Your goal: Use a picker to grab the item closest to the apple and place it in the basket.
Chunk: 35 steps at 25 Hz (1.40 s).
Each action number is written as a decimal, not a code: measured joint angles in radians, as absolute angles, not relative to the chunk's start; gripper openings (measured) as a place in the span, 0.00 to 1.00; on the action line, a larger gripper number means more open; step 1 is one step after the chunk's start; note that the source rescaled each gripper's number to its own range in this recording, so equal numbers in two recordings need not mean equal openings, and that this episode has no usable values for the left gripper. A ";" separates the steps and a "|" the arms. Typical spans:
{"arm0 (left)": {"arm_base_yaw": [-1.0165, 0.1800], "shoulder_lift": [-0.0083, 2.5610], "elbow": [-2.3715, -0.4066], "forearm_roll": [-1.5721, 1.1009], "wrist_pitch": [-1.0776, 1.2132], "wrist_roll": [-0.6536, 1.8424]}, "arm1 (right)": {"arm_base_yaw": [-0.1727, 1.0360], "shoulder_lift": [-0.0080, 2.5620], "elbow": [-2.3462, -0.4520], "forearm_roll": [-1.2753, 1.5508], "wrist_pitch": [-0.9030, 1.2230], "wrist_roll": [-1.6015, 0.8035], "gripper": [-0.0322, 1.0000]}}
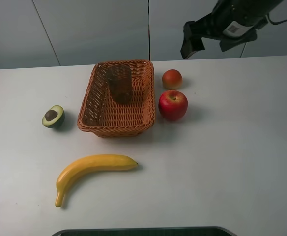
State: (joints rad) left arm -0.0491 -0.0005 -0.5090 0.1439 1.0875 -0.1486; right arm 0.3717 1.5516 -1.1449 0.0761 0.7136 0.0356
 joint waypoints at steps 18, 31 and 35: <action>-0.049 -0.001 -0.509 0.144 1.087 -0.149 | 0.086 0.851 -0.780 0.015 0.860 0.089 1.00; -0.049 -0.001 -0.509 0.144 1.087 -0.149 | 0.086 0.468 -0.764 0.009 1.138 -0.019 1.00; -0.049 -0.001 -0.509 0.144 1.087 -0.149 | 0.086 0.337 -0.694 0.011 1.146 -0.074 1.00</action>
State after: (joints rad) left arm -0.0491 -0.0005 -0.5090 0.1439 1.0875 -0.1486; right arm 0.0859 0.3365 -0.6939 0.0113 1.1457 -0.0737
